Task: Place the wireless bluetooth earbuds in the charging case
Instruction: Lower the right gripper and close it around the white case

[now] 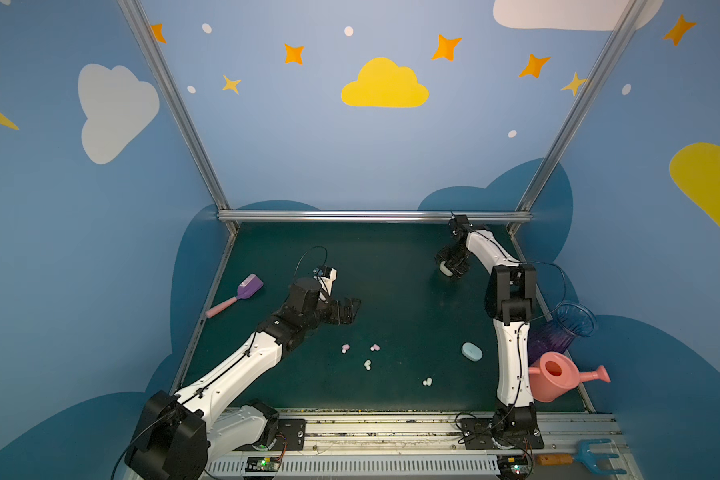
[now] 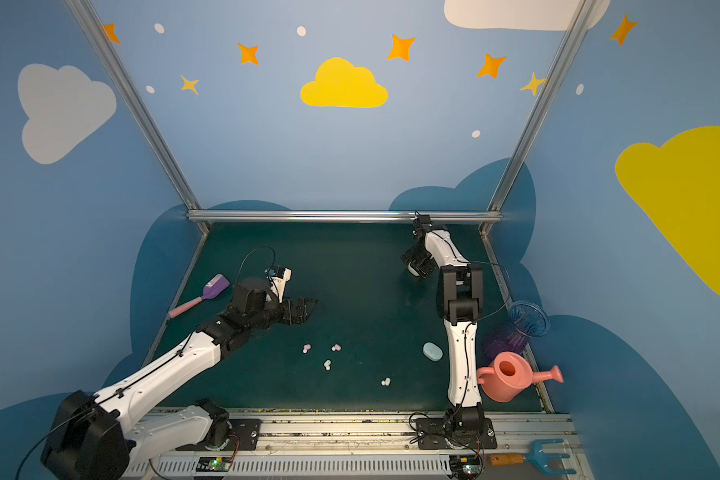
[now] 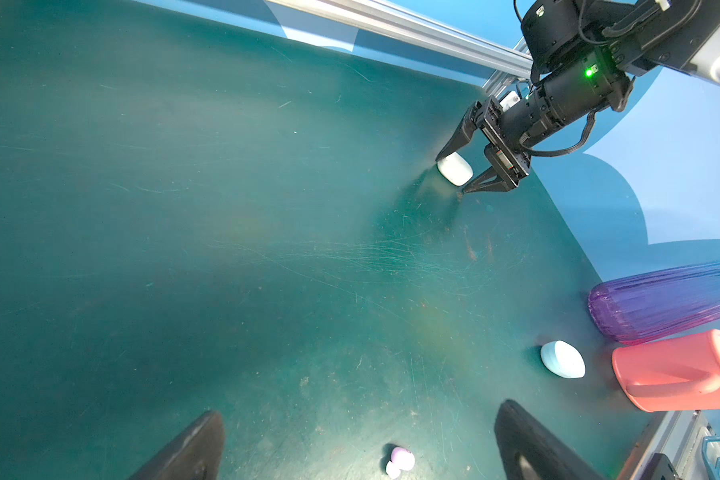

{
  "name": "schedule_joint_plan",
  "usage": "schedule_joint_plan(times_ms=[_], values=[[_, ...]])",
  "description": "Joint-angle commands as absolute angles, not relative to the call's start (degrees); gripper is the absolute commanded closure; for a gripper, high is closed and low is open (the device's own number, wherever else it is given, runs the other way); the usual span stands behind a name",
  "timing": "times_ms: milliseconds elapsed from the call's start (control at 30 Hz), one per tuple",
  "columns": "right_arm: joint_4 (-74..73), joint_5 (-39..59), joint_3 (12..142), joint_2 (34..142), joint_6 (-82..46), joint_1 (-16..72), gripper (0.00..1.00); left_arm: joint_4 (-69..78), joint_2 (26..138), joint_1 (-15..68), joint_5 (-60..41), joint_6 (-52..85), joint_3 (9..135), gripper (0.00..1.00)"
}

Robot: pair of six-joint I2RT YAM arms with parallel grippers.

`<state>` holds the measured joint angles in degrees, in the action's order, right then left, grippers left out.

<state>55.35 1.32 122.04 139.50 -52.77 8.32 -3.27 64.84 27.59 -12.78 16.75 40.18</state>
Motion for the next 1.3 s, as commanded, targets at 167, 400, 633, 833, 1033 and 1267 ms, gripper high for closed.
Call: schedule_joint_plan(times_ms=[167, 400, 633, 833, 1033, 1267], values=[[56.38, 0.39, 124.35, 142.33, -53.46, 7.85, 0.26, -3.13, 64.87, 27.07, -12.57, 16.21, 41.90, 0.00], [56.42, 0.22, 124.30, 142.74, -54.13, 7.37, 0.24, -2.75, 65.30, 26.93, -12.56, 16.52, 41.91, 0.00], [56.14, -0.63, 123.96, 142.70, -55.85, 7.23, 0.25, -2.72, 65.21, 26.79, -12.53, 16.49, 41.79, 0.00], [55.80, -1.34, 123.63, 142.62, -56.27, 7.16, 0.27, -2.64, 65.22, 26.72, -12.54, 16.63, 41.84, 0.00], [55.73, -0.23, 124.11, 143.92, -56.36, 6.99, 0.33, -2.44, 65.36, 26.72, -12.57, 16.75, 41.84, 0.00], [55.30, 1.29, 122.90, 143.25, -55.62, 7.19, 0.48, -2.46, 65.00, 26.63, -12.54, 16.70, 41.82, 0.00]])
